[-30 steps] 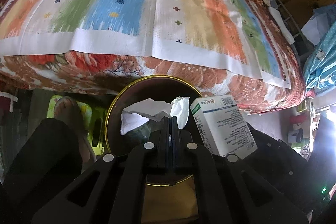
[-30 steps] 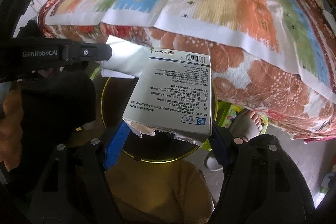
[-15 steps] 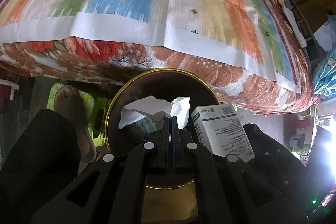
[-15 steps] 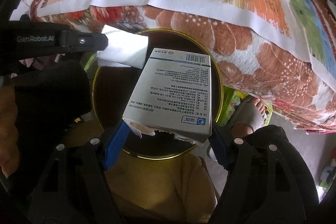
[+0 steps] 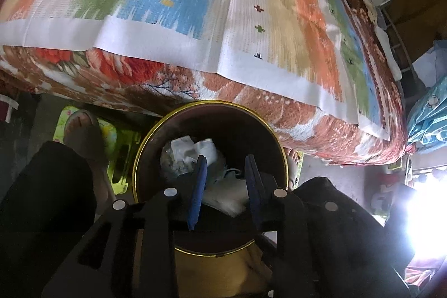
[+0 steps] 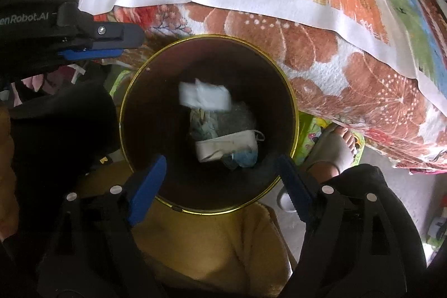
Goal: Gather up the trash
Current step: 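Raise both open tools from the bin and reach toward the bed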
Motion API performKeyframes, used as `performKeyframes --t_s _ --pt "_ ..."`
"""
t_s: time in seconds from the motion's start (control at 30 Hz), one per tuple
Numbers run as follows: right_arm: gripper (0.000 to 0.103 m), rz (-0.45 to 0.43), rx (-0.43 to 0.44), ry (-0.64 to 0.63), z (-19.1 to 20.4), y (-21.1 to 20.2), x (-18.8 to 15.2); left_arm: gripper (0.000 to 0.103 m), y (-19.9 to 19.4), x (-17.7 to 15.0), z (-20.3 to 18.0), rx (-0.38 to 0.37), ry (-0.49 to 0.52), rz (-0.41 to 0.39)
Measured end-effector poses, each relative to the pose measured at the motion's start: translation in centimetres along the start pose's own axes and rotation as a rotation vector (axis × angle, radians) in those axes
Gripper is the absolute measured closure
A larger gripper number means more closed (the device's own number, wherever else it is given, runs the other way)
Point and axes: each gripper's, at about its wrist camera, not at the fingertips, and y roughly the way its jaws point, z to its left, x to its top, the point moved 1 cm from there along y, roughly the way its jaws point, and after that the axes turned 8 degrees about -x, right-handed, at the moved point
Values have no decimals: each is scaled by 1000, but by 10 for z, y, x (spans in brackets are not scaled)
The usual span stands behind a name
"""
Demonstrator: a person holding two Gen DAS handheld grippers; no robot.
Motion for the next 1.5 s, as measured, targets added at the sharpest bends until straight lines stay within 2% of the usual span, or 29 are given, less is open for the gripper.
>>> performKeyframes --t_s 0.13,0.3,0.43,0.6,0.73,0.97,1.17,1.5 --pt "25 -23 -12 0 -1 -5 1 76 -6 1 -1 -15 1 -14" --pt "25 -91 -20 39 -8 -20 3 71 -23 1 -10 -56 20 -56" --pt "25 -192 5 111 -21 -42 8 66 -38 6 -14 -59 38 -104" --pt "25 -294 -34 162 -32 -64 15 59 -50 16 -17 -66 41 -141" --pt "21 -371 -22 204 -44 -81 22 53 -63 27 -24 -74 63 -183" --pt "20 -495 -38 223 -59 -111 37 44 -85 49 -33 -78 120 -261" --pt "18 -567 -74 210 -64 -125 54 43 -90 71 -30 -61 112 -294" --pt "15 -633 -50 213 -75 -128 89 43 -77 113 -23 -18 95 -308"
